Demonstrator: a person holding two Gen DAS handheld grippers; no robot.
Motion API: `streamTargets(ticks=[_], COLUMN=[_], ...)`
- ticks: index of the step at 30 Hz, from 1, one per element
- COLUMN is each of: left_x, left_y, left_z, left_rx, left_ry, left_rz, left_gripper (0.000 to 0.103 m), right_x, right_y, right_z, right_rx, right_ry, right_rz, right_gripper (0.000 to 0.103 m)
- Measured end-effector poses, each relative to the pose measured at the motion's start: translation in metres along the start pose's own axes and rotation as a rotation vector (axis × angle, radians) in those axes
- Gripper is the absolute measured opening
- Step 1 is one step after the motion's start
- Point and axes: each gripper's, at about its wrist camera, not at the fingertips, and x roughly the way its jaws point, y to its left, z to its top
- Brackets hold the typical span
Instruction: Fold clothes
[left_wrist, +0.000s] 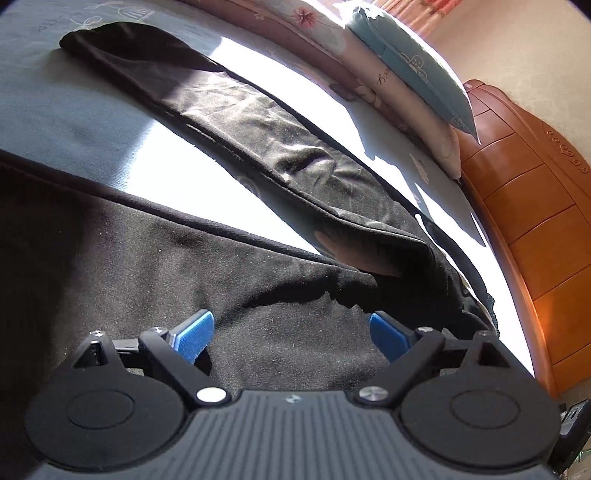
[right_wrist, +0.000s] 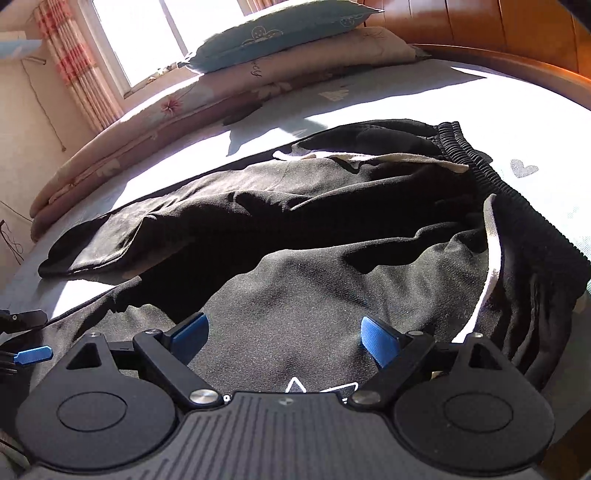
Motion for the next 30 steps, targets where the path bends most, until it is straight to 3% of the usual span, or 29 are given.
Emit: streamTargets(ticks=[4,7,9,15,17,21,26,30], left_x=[-0.003,0.0,-0.001,-0.032,-0.042,-0.051,-0.043,-0.056], left_y=[-0.026,-0.044,-0.046,-0.028,-0.024,-0.013,0.014,0.018], left_z=[-0.025,-0.055,-0.074,-0.108,-0.105,-0.085,-0.081,-0.097], left_rx=[0.146,0.299,0.337,0.341,0.337,0.329,0.2,0.265], left_ry=[-0.006,-0.016,-0.021,-0.019,-0.013,-0.097,-0.082,-0.095], left_rz=[0.019,0.101,0.16,0.18,0.192,0.243,0.285,0.305], left_gripper=[0.092,0.092,0.092,0.092,0.092,0.093,0.093,0.093], right_x=[0.007,0.007,0.006,0.002,0.0,-0.003,-0.007,-0.008], right_y=[0.013,0.018,0.018,0.014,0.011,0.001,-0.012,-0.01], right_z=[-0.019,-0.028,-0.031,-0.039,-0.04,-0.039,-0.038,-0.039], right_rx=[-0.077,-0.126,-0.148,-0.176,-0.156,-0.081,0.02,0.018], right_ry=[0.008,0.001,-0.007,-0.039,-0.051,-0.079,-0.097,-0.093], right_rz=[-0.02,-0.017,-0.015,0.005,0.018,0.059,0.124,0.121], right_gripper=[0.094,0.103,0.103,0.103,0.103,0.103,0.103,0.103])
